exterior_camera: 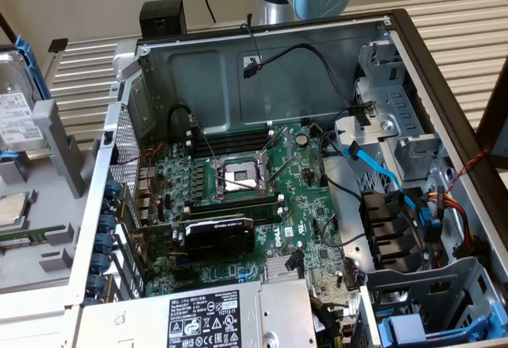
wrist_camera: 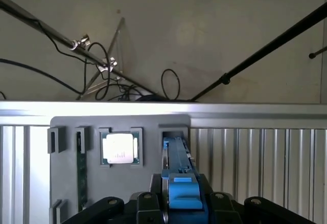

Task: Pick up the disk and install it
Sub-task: 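Pick up the disk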

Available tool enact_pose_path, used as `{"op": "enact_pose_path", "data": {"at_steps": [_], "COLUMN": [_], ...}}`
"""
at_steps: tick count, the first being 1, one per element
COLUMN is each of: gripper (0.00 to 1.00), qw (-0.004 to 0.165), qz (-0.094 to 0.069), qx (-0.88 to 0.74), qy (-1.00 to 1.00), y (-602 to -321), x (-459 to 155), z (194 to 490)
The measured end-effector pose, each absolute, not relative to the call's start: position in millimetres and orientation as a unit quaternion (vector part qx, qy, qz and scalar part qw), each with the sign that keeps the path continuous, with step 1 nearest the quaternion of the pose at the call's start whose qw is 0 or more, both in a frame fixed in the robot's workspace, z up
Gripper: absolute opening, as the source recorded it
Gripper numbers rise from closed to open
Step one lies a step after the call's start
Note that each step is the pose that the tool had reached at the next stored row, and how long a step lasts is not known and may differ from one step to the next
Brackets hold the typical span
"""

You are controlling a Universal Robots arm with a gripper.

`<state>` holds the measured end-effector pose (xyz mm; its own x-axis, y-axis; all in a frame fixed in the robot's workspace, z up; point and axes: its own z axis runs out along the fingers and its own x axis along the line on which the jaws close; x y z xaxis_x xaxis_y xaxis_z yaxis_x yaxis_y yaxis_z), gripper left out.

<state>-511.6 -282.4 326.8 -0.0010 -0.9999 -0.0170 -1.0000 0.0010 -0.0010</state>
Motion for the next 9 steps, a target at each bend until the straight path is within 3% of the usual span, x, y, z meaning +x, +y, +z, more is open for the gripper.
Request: {"op": "enact_pose_path", "data": {"at_steps": [9], "gripper": [0.37], "qw": [0.007], "qz": [-0.002], "qx": [-0.707], "qy": [0.707], "y": [-279.7], "x": [-511.6], "z": [355.1]}}
